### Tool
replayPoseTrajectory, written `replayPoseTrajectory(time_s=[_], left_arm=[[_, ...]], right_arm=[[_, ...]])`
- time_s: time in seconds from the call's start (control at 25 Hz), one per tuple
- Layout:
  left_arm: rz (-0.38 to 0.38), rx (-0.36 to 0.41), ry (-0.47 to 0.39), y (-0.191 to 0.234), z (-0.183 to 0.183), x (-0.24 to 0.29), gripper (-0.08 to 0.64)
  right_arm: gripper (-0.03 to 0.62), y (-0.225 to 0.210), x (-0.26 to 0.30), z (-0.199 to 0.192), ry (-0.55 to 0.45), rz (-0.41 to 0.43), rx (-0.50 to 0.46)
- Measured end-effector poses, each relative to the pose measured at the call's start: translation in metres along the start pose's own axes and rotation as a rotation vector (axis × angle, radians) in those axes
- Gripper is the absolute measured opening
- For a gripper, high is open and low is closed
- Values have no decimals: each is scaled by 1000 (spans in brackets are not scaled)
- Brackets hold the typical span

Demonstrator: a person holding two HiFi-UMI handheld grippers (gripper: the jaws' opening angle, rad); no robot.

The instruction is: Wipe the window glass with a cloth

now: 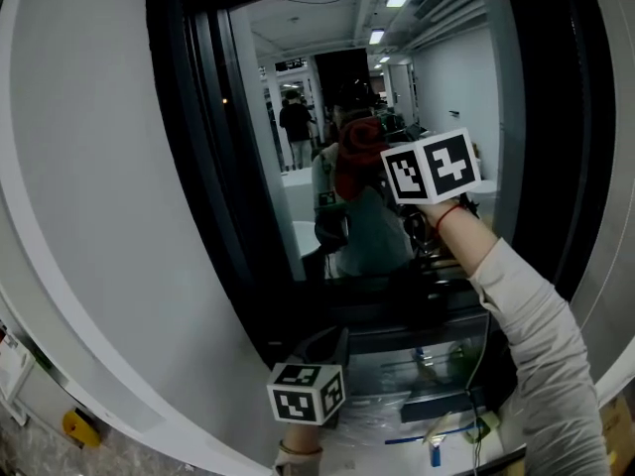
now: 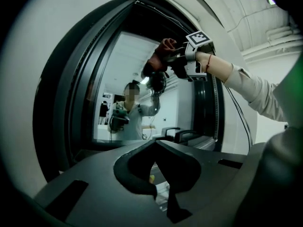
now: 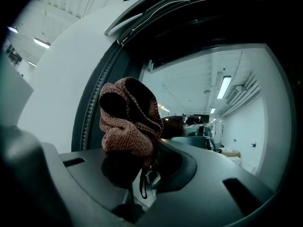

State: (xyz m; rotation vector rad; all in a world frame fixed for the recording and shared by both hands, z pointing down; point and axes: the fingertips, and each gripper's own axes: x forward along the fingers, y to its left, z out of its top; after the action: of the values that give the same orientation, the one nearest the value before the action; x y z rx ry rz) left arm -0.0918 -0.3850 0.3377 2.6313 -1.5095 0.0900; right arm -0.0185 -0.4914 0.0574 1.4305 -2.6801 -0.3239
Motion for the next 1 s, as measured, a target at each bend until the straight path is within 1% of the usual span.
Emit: replayPoseTrajectory(time_s=[0.44,0.6,1.0], left_arm=[[-92,13,-1,-39,2,28,5],[-127,16,0,-54,2,37,3],[-178,28,-8,-79,5,51,5]], right_arm=[[44,-58,-42,-16,29,-108,4],[44,-81,-62,-22,34,-152,21],[44,-136,-106,-33,54,-269,30]])
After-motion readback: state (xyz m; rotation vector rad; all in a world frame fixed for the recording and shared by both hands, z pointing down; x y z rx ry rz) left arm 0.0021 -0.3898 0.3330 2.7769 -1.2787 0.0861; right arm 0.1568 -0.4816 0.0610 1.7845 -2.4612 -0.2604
